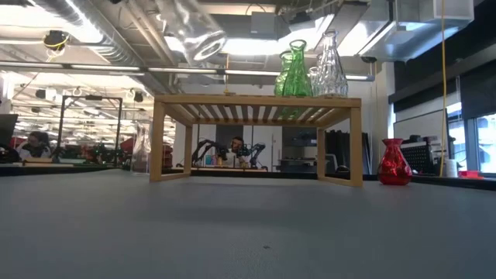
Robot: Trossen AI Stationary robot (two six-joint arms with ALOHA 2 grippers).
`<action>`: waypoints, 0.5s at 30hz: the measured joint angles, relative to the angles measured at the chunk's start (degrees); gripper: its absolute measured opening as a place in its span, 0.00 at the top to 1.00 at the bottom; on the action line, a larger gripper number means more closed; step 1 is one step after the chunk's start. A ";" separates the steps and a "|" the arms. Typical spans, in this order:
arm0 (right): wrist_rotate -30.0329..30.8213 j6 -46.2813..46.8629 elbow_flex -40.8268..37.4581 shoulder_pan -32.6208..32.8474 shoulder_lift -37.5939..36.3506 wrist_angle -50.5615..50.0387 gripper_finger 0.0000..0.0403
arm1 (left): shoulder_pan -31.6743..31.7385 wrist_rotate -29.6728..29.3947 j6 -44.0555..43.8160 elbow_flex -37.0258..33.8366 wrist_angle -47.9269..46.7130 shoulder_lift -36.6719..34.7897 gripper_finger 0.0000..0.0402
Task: Sort vases onto shelf
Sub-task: Put the transparent vase on the shelf
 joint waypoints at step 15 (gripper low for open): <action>-18.24 -18.54 0.00 -7.84 6.86 16.29 0.72 | 0.04 0.69 21.96 0.00 22.11 9.40 0.49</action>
